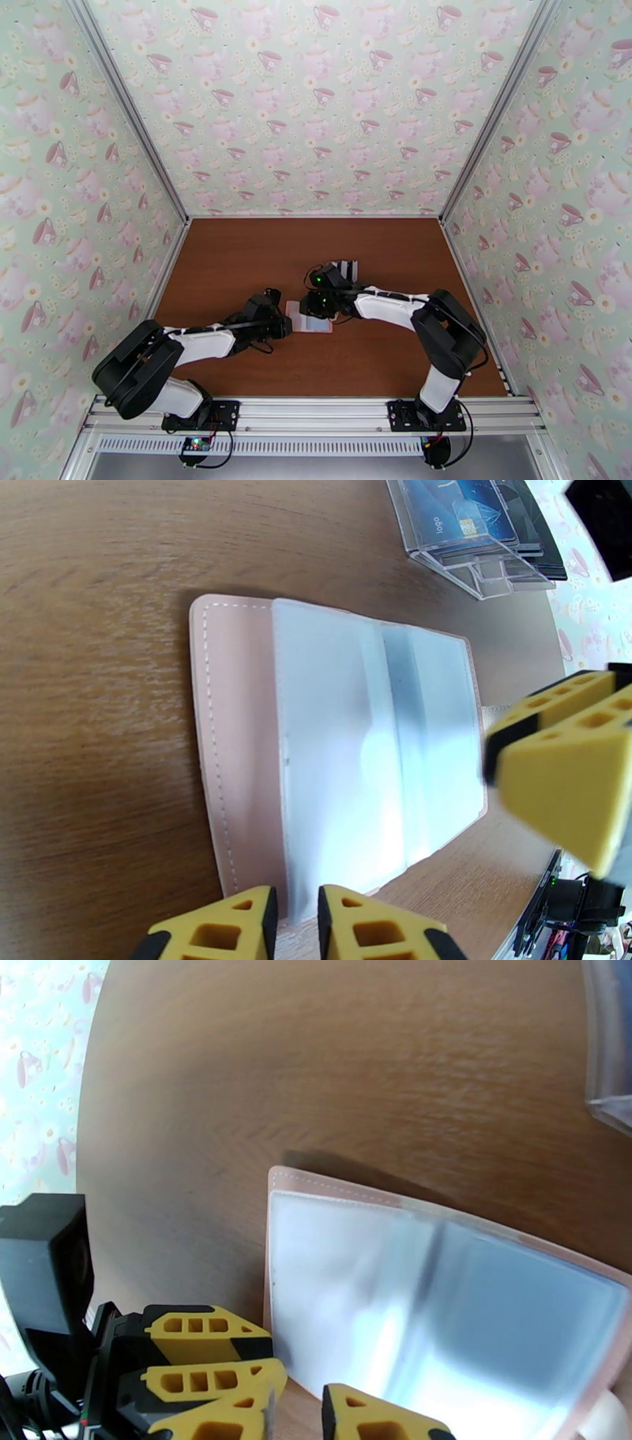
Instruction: Put the credit cards into the card holder
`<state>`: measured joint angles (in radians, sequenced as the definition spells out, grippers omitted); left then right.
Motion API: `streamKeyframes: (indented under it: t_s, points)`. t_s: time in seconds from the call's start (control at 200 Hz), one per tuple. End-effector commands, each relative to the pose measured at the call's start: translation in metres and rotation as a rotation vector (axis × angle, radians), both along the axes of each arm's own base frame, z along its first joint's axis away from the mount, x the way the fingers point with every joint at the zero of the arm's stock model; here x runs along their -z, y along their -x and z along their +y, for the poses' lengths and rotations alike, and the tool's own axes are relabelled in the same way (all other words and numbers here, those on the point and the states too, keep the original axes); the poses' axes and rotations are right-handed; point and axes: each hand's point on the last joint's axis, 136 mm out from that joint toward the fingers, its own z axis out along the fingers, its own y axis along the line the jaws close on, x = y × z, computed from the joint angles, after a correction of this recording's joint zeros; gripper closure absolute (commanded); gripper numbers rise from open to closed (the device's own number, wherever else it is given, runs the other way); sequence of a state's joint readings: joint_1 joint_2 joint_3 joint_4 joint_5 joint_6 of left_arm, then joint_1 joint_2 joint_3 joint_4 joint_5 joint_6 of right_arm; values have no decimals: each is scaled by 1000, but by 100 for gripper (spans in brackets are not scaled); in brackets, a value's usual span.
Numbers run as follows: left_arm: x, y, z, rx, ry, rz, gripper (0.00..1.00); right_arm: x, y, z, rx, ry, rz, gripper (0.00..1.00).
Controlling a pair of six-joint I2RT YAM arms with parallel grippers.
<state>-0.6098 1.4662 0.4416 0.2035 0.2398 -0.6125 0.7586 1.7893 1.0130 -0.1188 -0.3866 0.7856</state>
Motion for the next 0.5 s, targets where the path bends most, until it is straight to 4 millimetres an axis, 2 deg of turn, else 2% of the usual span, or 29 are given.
streamKeyframes:
  t_s: [0.0, 0.2, 0.346, 0.491]
  points:
    - [26, 24, 16, 6, -89, 117, 78, 3, 2, 11, -19, -68, 18, 75]
    - [20, 22, 14, 7, -84, 108, 78, 19, 6, 9, -14, -63, 46, 76]
    - [12, 18, 13, 9, -83, 94, 65, 26, 8, 8, -7, -65, 61, 76]
    - [-2, 13, 10, 8, -73, 69, 59, 22, 7, 9, -9, -76, 52, 76]
